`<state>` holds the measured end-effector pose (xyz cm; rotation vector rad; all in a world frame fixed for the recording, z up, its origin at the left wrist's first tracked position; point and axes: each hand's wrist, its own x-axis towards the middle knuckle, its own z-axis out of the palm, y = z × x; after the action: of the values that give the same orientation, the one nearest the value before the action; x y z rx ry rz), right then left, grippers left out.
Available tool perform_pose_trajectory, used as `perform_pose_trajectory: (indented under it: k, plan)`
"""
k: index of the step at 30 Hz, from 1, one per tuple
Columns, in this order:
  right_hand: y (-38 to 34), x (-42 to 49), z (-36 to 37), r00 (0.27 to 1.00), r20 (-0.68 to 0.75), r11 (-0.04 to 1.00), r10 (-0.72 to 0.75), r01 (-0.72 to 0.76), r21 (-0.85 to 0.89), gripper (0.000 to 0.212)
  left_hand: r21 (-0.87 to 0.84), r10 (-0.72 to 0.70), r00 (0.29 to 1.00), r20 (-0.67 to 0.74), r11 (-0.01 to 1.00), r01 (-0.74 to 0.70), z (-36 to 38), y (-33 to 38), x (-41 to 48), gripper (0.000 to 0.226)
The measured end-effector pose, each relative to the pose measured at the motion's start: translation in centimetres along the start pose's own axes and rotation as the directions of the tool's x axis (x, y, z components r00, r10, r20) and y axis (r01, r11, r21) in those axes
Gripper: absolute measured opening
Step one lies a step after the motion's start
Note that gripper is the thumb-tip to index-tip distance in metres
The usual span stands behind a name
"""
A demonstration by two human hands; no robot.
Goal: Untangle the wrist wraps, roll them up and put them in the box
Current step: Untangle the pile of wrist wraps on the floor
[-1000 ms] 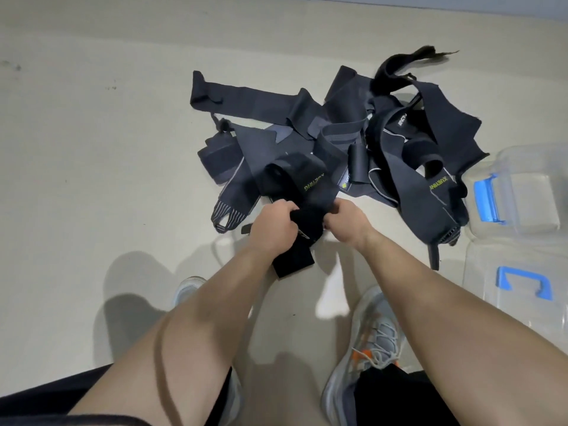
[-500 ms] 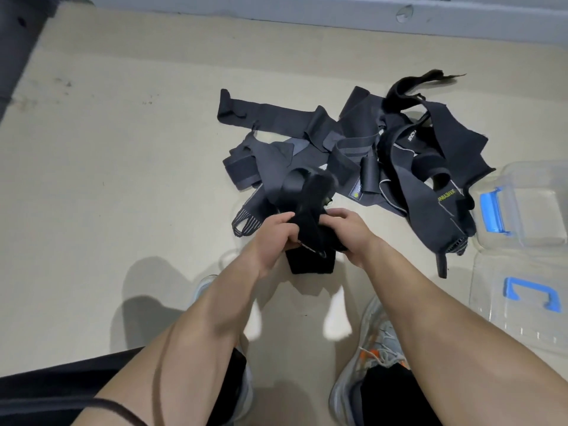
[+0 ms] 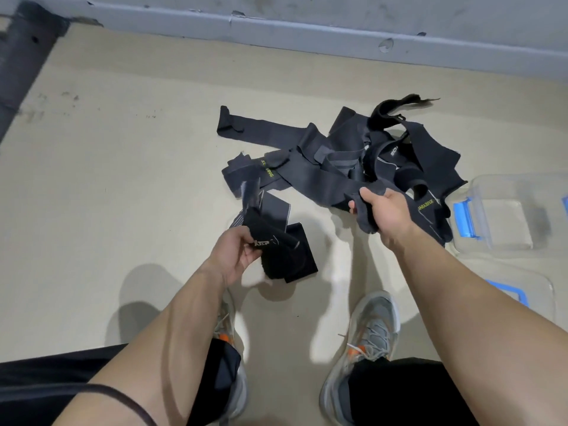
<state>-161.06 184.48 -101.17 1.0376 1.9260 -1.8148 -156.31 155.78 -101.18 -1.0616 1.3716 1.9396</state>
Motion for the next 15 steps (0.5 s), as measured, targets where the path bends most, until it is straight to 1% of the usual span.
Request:
perform_pose_trajectory:
  k: [1, 2, 3, 4, 5, 6, 7, 8, 10, 12, 13, 15]
  plan:
    - [0.3, 0.0, -0.3, 1.0, -0.025, 0.994, 0.013, -0.016, -0.109, 0.013, 0.107, 0.017, 0.995, -0.094, 0.994, -0.007, 0.0, -0.1, 0.5, 0.024]
    - [0.7, -0.1, -0.5, 0.997, -0.067, 0.952, 0.041, -0.059, -0.3, 0.013, 0.254, 0.055, 0.982, -0.182, 0.967, -0.007, 0.0, -0.2, 0.9, 0.023]
    - [1.3, -0.2, -0.7, 0.986, -0.141, 0.844, 0.083, -0.145, -0.516, 0.023, 0.424, 0.125, 0.958, -0.26, 0.906, -0.003, -0.1, -0.3, 1.3, 0.022]
    - [2.0, -0.6, -0.7, 0.968, -0.226, 0.69, 0.112, -0.239, -0.683, 0.039, 0.558, 0.199, 0.929, -0.313, 0.83, 0.01, -0.2, -0.3, 1.5, 0.021]
    - [2.4, -1.3, -0.4, 0.95, -0.285, 0.569, 0.13, -0.307, -0.763, 0.051, 0.627, 0.246, 0.905, -0.348, 0.778, 0.03, -0.4, -0.3, 1.6, 0.019]
    - [2.8, -1.9, 0.1, 0.945, -0.302, 0.516, 0.124, -0.321, -0.794, 0.057, 0.632, 0.257, 0.89, -0.378, 0.773, 0.045, -0.6, -0.2, 1.8, 0.018]
    - [3.0, -2.2, 0.9, 0.954, -0.283, 0.513, 0.099, -0.293, -0.807, 0.057, 0.604, 0.249, 0.88, -0.404, 0.795, 0.053, -0.9, -0.1, 1.9, 0.016]
    - [3.2, -2.1, 1.8, 0.969, -0.24, 0.531, 0.065, -0.237, -0.813, 0.054, 0.562, 0.242, 0.875, -0.42, 0.826, 0.041, -1.1, 0.2, 2.2, 0.014]
    - [3.3, -1.7, 4.1, 0.994, -0.106, 0.566, 0.014, -0.096, -0.819, 0.048, 0.488, 0.272, 0.877, -0.395, 0.872, -0.051, -1.4, 1.1, 2.9, 0.015]
    - [3.2, -1.2, 6.6, 1.0, 0.002, 0.571, -0.028, 0.017, -0.82, 0.044, 0.424, 0.3, 0.884, -0.359, 0.896, -0.131, -1.5, 2.3, 3.9, 0.022]
    - [3.1, -0.8, 7.8, 0.998, 0.029, 0.554, -0.053, 0.054, -0.831, 0.044, 0.431, 0.314, 0.883, -0.35, 0.891, -0.145, -1.6, 3.0, 4.5, 0.023]
    - [2.9, 0.0, 9.9, 0.993, 0.052, 0.509, -0.106, 0.099, -0.855, 0.044, 0.515, 0.358, 0.878, -0.319, 0.843, -0.156, -1.7, 4.3, 5.9, 0.017]
